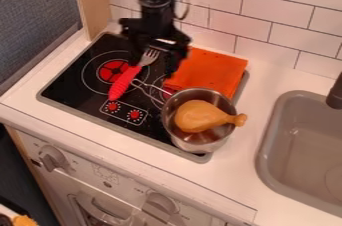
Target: Move the red fork to the bottom left of the stove
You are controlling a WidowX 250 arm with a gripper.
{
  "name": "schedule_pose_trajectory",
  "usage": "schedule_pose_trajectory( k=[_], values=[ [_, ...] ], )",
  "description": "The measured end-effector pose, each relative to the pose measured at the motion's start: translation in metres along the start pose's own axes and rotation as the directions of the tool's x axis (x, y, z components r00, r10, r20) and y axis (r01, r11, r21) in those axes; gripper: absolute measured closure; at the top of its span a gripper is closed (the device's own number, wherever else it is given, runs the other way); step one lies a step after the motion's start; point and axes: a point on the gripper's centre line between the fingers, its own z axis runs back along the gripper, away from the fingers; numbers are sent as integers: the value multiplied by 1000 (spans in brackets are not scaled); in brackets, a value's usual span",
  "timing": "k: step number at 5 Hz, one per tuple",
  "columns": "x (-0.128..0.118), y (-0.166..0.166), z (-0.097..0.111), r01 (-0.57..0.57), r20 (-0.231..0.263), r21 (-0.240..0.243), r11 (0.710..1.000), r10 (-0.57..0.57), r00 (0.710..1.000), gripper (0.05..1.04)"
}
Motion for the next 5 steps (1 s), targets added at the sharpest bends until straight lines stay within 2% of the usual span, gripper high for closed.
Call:
schedule_pose_trajectory(
  k=[3, 4, 5],
  values=[
    [-4, 39, -30, -51, -31, 16, 999, 51, 998, 83],
    [-5, 44, -43, -73, -52, 2, 997, 73, 996, 83],
    [1, 42, -50, -60, -56, -13, 998, 59, 997, 139]
  ],
)
